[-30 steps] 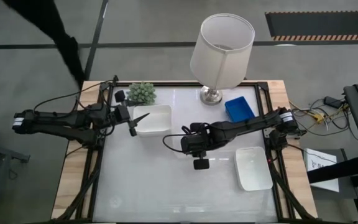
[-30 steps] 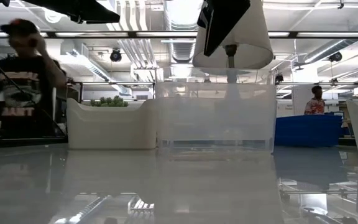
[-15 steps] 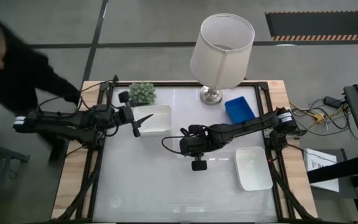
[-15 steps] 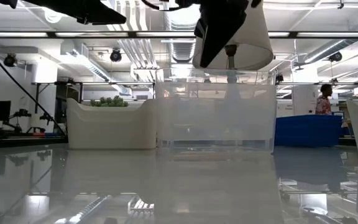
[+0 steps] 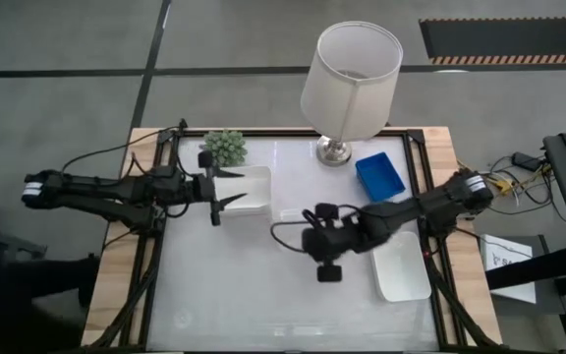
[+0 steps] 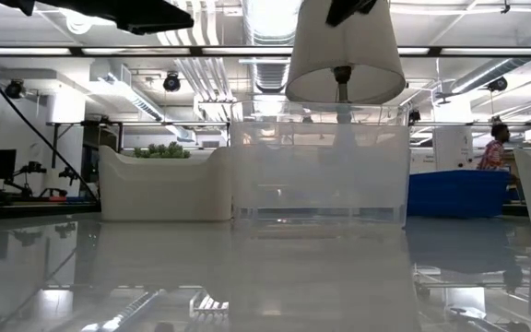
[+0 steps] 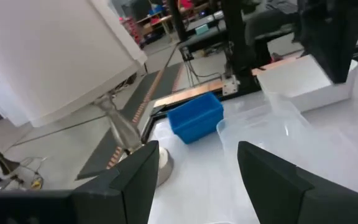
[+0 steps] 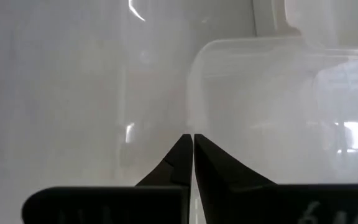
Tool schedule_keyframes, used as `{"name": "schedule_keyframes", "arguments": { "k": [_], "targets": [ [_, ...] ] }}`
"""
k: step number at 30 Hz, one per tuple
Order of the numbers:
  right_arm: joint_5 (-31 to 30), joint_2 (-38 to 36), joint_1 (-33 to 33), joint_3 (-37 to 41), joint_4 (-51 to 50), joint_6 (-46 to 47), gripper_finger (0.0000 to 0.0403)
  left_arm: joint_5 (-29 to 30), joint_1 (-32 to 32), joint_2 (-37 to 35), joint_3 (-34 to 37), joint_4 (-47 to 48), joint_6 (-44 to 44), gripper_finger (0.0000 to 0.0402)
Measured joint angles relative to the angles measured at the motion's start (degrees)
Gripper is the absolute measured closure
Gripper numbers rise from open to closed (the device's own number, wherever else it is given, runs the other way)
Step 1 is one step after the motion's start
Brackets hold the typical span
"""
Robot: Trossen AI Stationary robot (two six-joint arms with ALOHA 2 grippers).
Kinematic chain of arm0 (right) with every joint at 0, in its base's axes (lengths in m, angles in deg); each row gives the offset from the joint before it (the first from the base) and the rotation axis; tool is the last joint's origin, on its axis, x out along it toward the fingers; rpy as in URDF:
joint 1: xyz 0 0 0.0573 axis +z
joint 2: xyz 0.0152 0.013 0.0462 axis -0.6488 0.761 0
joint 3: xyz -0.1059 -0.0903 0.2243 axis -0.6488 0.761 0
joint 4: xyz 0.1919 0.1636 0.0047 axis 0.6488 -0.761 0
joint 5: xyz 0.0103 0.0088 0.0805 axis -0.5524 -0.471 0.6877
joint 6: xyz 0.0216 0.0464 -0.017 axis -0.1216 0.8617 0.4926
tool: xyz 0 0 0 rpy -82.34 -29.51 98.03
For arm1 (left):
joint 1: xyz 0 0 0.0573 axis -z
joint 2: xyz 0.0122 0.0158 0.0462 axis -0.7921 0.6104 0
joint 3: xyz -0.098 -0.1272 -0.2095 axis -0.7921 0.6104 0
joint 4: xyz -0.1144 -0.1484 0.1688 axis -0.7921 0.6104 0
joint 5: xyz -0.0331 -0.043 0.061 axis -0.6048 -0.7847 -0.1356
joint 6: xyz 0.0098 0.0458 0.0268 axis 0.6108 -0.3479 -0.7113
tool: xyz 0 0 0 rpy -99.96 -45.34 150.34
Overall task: Stack baskets by color
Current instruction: Stack the right white bin on top of the white bin
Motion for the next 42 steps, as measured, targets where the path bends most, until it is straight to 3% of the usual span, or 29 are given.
{"name": "schedule_keyframes", "arguments": {
  "k": [9,14,20,25,32,42],
  "targets": [
    [-0.3,-4.3,9.5,3.0,-4.1,18.7,0.0393,-0.1,1.4,3.3,-0.1,-5.9,2.9,0.0198],
    [2.5,-4.7,14.2,3.0,-10.5,27.5,0.0366,-0.1,2.9,5.0,-0.1,-8.2,4.4,0.0198],
    [3.0,-4.5,17.0,3.2,-18.6,57.5,0.0303,-0.1,5.6,7.9,0.0,-11.2,10.2,0.0198],
    [4.8,-4.5,18.0,6.5,-25.7,72.8,0.0265,-0.1,8.2,9.2,-0.1,-12.8,11.9,0.0198],
    [9.1,-4.5,17.3,15.6,-21.5,80.1,0.0244,-0.1,13.0,9.4,0.1,-10.8,15.0,0.0198],
    [9.5,-4.5,15.0,28.4,-11.6,83.4,0.0257,-0.1,19.4,9.9,0.2,-10.4,14.9,0.0198]
  ]
}}
